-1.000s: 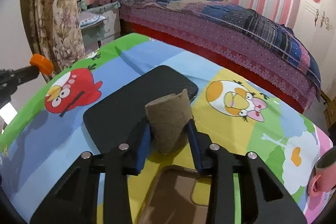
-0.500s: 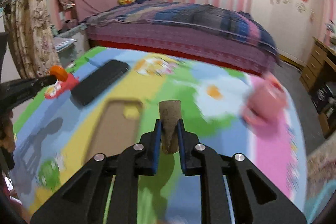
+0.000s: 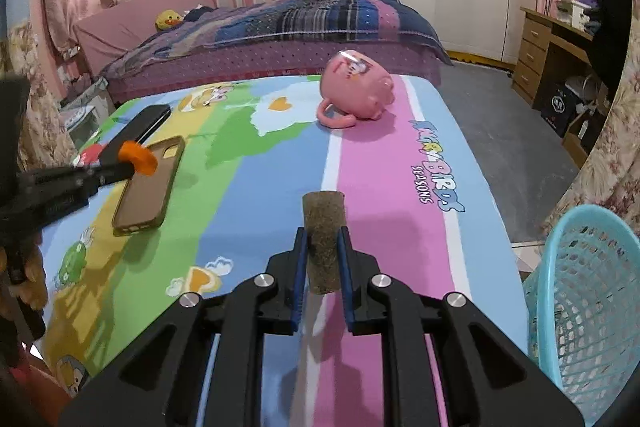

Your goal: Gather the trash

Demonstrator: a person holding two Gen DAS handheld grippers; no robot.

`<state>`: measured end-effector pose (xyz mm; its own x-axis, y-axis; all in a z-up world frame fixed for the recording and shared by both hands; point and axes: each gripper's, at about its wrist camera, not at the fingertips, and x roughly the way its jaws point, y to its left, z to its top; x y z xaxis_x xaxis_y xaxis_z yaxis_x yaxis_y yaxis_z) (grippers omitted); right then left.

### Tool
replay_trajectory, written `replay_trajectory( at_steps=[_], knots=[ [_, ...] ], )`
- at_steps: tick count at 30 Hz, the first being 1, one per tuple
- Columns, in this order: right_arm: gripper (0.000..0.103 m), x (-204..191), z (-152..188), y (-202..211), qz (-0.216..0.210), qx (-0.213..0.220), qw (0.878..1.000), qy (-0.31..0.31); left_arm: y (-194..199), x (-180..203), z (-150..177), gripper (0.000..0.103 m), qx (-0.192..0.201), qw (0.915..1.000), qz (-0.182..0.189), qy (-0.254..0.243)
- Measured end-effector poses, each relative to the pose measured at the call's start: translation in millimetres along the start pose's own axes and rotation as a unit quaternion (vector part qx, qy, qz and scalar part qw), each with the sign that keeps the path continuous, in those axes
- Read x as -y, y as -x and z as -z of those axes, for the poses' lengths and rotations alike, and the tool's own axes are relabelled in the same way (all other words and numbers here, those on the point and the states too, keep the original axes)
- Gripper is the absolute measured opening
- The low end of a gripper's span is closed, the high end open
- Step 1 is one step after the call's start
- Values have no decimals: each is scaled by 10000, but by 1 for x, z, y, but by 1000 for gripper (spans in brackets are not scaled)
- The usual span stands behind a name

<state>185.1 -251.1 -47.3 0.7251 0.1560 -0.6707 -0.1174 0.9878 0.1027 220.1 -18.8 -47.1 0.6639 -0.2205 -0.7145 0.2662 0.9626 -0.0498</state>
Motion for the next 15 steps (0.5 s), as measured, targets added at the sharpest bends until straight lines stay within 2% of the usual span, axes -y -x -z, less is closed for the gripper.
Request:
replay_trajectory(
  at_steps=[3,8,10,12,13,15],
  knots=[
    [16,5,-2,-5,-17,-37,9999,111,-11,1,3,0,-137,9997,-162,-74],
    [16,13,-4,-6,-30,-65,9998,169,-19,-3,5,1,-293,9993,-216,-27],
    [17,17,-3,-6,-100,-52,9999,47,-21,-4,4,6,-342,9991,-268,-23],
    [17,18,-2,-7,-116,-63,9999,21,-22,-6,5,32,-394,9988,-292,-14],
    [18,18,-2,-8,-90,-82,9999,34,-21,-6,5,38,-396,9986,-346,-41],
    [26,18,-1,-10,-32,-135,9999,53,-18,-5,6,49,-357,9980,-506,-161]
  ],
)
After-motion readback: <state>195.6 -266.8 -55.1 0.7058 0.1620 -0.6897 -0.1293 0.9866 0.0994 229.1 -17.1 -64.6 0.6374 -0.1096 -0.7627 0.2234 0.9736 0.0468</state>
